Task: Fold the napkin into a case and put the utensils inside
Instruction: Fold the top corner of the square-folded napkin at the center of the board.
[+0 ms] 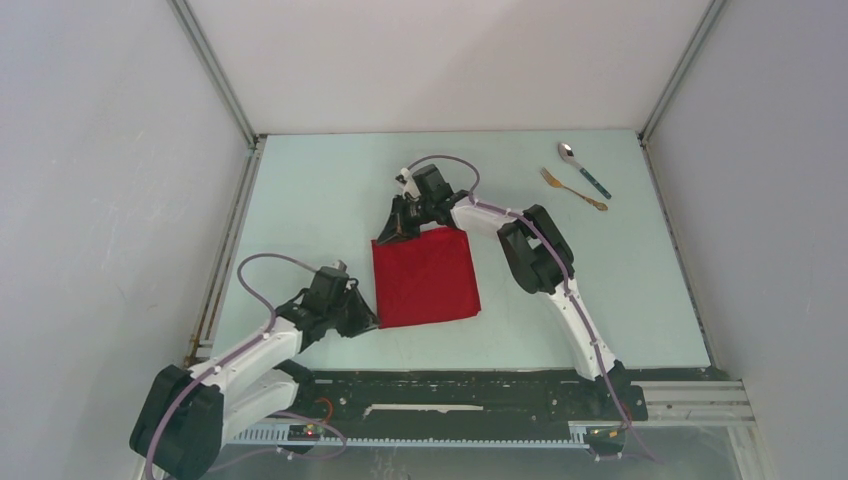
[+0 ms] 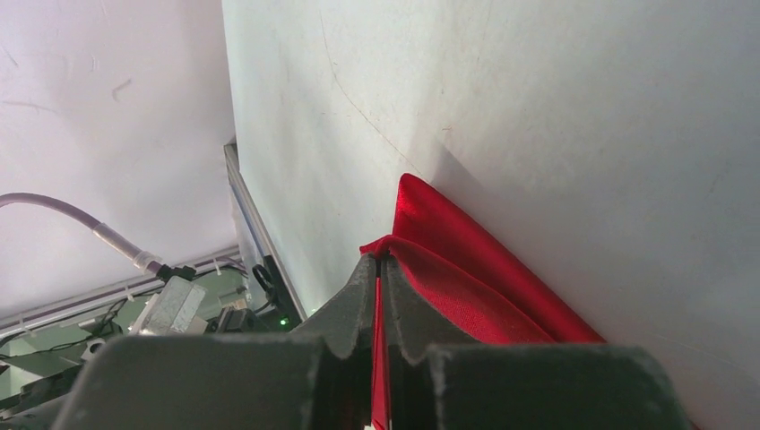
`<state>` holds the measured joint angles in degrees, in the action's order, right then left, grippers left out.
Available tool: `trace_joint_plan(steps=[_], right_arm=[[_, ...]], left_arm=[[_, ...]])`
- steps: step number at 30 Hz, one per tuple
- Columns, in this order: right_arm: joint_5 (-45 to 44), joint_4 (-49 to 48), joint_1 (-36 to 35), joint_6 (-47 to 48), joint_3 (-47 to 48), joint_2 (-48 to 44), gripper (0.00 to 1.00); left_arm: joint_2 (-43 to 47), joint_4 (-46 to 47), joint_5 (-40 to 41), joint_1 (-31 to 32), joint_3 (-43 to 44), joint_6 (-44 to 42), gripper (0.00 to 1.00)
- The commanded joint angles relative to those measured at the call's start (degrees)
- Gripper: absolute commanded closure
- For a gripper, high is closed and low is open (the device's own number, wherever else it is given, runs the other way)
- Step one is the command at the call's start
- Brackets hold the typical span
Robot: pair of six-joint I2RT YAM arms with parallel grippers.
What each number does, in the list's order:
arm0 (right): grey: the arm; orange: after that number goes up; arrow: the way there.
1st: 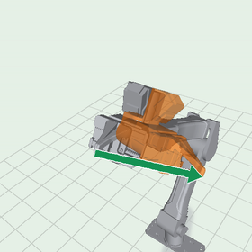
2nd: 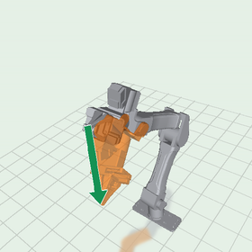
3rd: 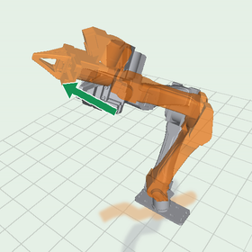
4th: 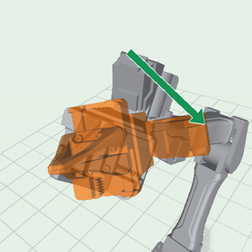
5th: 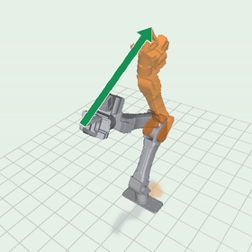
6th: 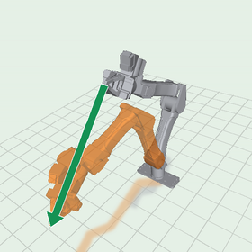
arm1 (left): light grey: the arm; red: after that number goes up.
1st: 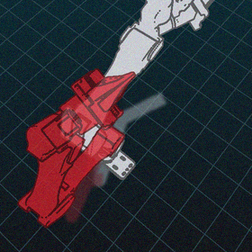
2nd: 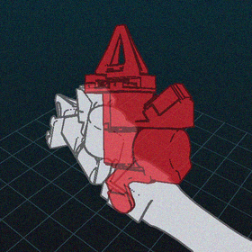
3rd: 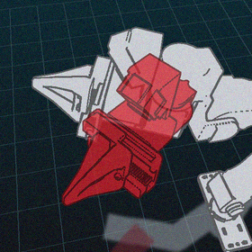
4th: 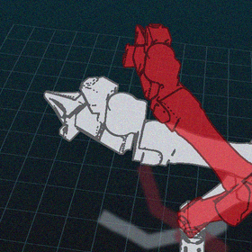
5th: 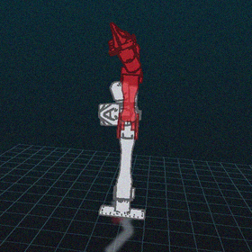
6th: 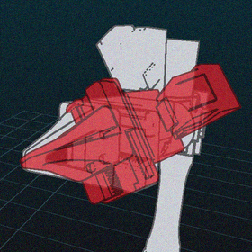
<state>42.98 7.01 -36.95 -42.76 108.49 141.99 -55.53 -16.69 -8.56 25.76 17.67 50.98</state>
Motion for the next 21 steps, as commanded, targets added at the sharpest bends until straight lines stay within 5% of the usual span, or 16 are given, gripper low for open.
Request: trace_joint_plan(steps=[1,5,14,21], right_arm=[[0.3,-0.1,0.6,0.9,2.8,0.8,0.91],[0.4,1.5,0.5,2.1,4.2,1.1,0.88],[-1.3,9.9,1.5,6.7,5.0,-5.1,0.56],[-0.2,6.2,3.9,9.8,-13.0,-22.2,0.41]], left_arm=[[2.7,-4.5,1.2,0.4,0.5,-0.3,0.71],[5.7,-7.7,1.4,0.3,1.6,0.4,0.67],[14.0,-16.4,2.1,0.3,6.5,1.5,0.54],[12.7,-14.2,0.3,0.2,11.5,1.4,0.51]])
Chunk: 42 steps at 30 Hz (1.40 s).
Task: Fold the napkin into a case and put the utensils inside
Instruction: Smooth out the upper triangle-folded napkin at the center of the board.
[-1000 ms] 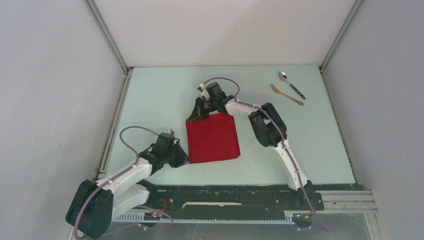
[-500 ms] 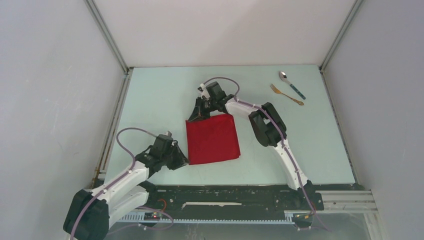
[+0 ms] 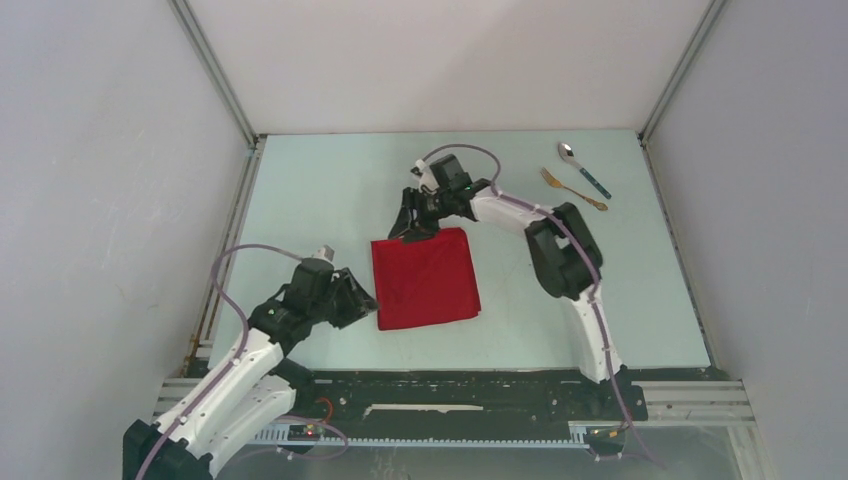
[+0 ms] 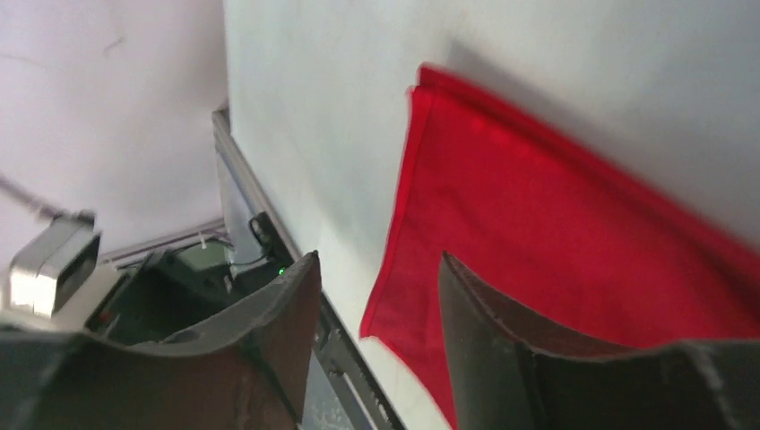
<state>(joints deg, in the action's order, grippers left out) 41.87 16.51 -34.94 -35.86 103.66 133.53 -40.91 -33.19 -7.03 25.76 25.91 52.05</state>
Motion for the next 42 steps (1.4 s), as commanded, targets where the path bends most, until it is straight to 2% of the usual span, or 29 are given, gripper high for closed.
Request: trace_joint_plan(steps=[1,5,9,12,18,25,31,38,42], right_arm=[[1.5,-5.1,2.8,2.5,-12.9,-15.4,0.39],[6.1,-14.1,5.5,-0.7,-21.4,-16.7,0.38],[7.9,-19.6,7.8,-2.9,-23.1,-13.9,0.37],[9.5,-23.8,8.6,-4.9,-22.9,-11.7,0.37],[7.2,-23.8,11.4,-5.1,-22.8,-8.1,0.38],[0.6,-19.7,16.0,-3.1,-22.0,-5.7,0.38],[-3.6,-11.8,17.5,1.4,-21.0,-10.6,0.37],[-6.4,-3.3,17.5,7.4,-20.2,-18.4,0.36],[-9.7,2.6,16.3,11.8,-20.3,-23.9,0.34]], left_arm=[[-3.8,5.4,-3.3,0.3,3.4,0.3,0.52],[-11.6,16.0,-10.9,0.3,2.0,1.7,0.6],[-18.1,20.1,-11.5,0.4,1.4,-0.5,0.63],[-22.0,21.6,-10.0,0.4,0.6,-1.8,0.68],[-27.6,22.6,-3.2,0.3,-1.7,-4.3,0.72],[-32.6,24.4,-1.4,0.3,-2.7,-5.0,0.75],[-32.9,24.3,-1.0,0.3,-2.9,-5.2,0.76],[-28.1,19.7,-1.0,0.3,-0.3,-6.1,0.74],[-24.1,16.1,-1.9,0.3,2.4,-6.2,0.69]])
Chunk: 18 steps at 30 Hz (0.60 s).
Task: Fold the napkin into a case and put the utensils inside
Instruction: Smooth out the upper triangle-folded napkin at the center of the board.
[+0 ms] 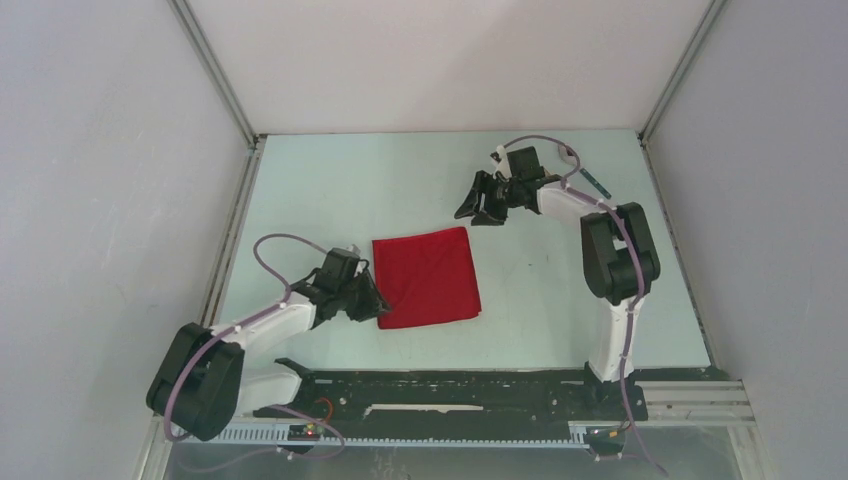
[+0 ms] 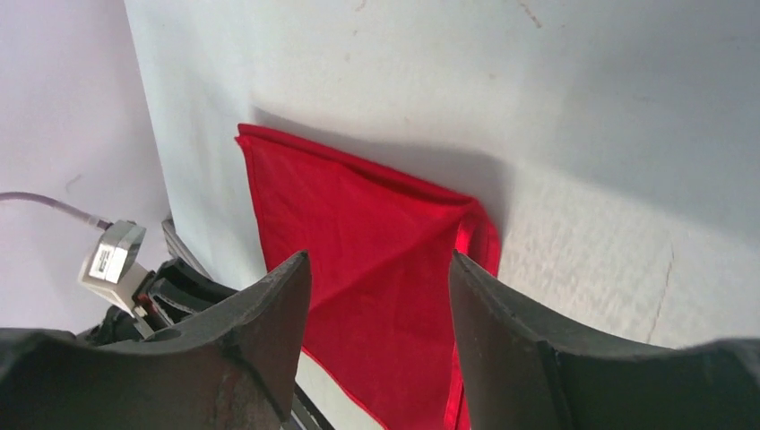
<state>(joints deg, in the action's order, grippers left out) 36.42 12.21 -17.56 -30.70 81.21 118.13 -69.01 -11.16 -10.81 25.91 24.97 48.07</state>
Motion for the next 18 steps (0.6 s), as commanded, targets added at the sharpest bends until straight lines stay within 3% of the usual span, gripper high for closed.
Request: trace_joint_plan(steps=[1,5,12,15,18], right_arm=[[-6.5,9.4,-1.8,8.1,2.0,-10.2,0.33],[-18.6,16.9,-6.6,10.8,-4.1,-18.2,0.3],[-9.9,7.5,-12.7,0.2,-28.9,-34.1,0.28],[-8.0,3.9,-13.4,-2.3,-35.9,-37.7,0.27],[-8.4,2.7,-13.6,-3.4,-40.6,-39.6,0.28]], left_arm=[[5.2,-7.3,1.7,0.2,4.2,-2.3,0.68],[11.8,-13.6,2.9,0.0,7.7,-3.3,0.57],[19.0,-17.0,3.7,-2.7,5.5,-3.2,0.41],[18.6,-13.9,2.5,-3.6,1.8,-2.4,0.39],[16.5,-9.3,1.4,-3.7,-2.0,-1.2,0.51]])
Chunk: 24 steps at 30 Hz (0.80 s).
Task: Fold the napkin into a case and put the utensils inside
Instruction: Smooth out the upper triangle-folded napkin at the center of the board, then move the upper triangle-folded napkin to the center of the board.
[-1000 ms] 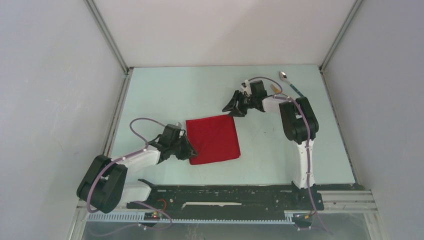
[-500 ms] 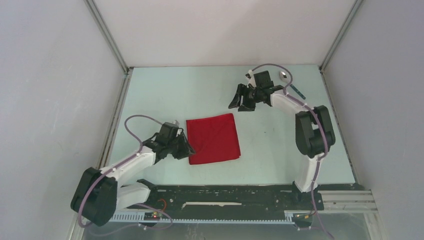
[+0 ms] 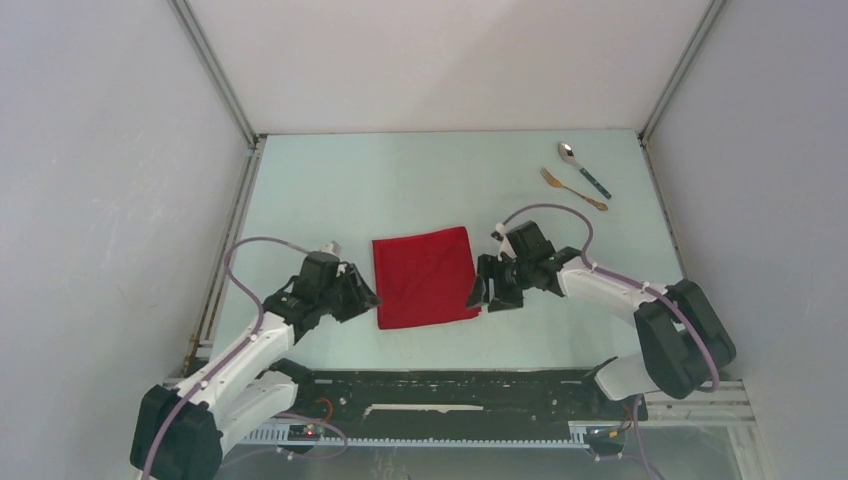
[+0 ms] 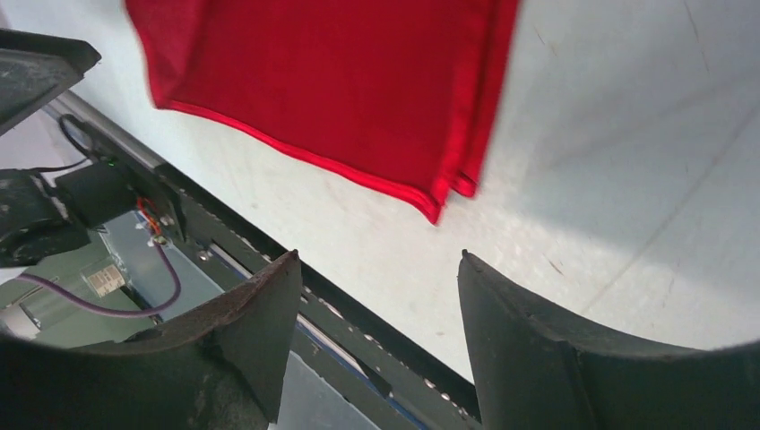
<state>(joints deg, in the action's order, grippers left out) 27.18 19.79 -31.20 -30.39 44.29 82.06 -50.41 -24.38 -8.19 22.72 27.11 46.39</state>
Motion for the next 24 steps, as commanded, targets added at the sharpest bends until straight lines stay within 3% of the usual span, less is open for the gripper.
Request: trace_joint_plan(steps=[1,6,16,24], right_arm=[[0.8,-5.4,0.2,-3.9,-4.8,-4.1,0.28],[0.7,-6.8,0.8,-4.5,-7.6,-6.6,0.28],[0.9,-7.9,1.6,-4.1,-7.6,-6.1,0.3],[1.4,-9.9,1.3,-4.1,-7.6,-3.7,0.31]], left_arm=[[-3.2,5.2,-1.4,-0.5,-5.0,0.7,0.53],[-7.7,11.6,-2.4,-0.4,-8.2,0.9,0.53],[-14.6,19.5,-4.1,3.4,-9.2,4.6,0.74],[-17.8,24.1,-4.0,8.6,-8.9,8.7,0.78]])
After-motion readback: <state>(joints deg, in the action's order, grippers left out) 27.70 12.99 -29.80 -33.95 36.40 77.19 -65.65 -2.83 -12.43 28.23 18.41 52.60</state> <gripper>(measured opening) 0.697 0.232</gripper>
